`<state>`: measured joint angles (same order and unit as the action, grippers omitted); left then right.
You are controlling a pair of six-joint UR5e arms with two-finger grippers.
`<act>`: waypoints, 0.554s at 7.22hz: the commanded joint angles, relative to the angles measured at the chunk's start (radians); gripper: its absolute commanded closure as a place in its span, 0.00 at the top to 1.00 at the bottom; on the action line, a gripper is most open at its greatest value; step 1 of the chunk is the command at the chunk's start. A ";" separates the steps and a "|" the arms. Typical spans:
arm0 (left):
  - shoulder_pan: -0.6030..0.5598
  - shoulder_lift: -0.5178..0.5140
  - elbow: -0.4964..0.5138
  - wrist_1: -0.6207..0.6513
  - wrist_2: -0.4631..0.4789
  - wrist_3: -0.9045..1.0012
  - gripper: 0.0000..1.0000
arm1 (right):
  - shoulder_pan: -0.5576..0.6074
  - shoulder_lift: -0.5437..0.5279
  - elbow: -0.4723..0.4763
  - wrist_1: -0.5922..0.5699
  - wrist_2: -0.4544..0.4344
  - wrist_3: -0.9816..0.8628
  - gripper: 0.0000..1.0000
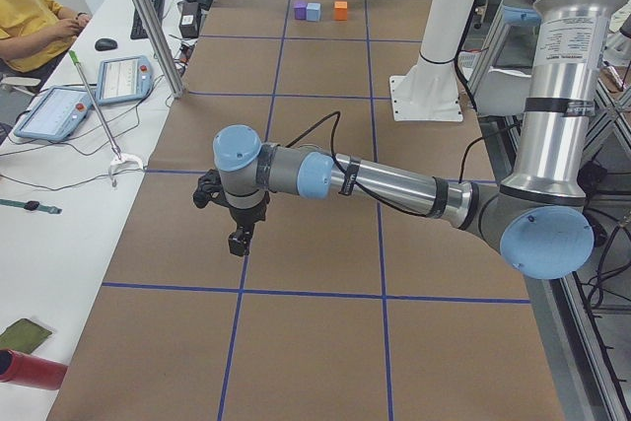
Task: Place blue block between orange and purple blocks
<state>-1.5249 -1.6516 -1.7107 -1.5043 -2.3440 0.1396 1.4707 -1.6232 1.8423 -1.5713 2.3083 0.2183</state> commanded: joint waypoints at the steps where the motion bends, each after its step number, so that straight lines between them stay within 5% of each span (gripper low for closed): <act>1: -0.003 0.006 -0.013 -0.002 -0.005 0.003 1.00 | -0.018 0.000 0.000 0.004 -0.003 0.012 1.00; 4: -0.001 -0.007 -0.033 0.001 0.002 -0.005 1.00 | -0.038 0.000 -0.001 0.005 -0.006 0.013 1.00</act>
<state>-1.5270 -1.6530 -1.7339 -1.5043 -2.3444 0.1392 1.4452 -1.6230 1.8415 -1.5669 2.3030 0.2289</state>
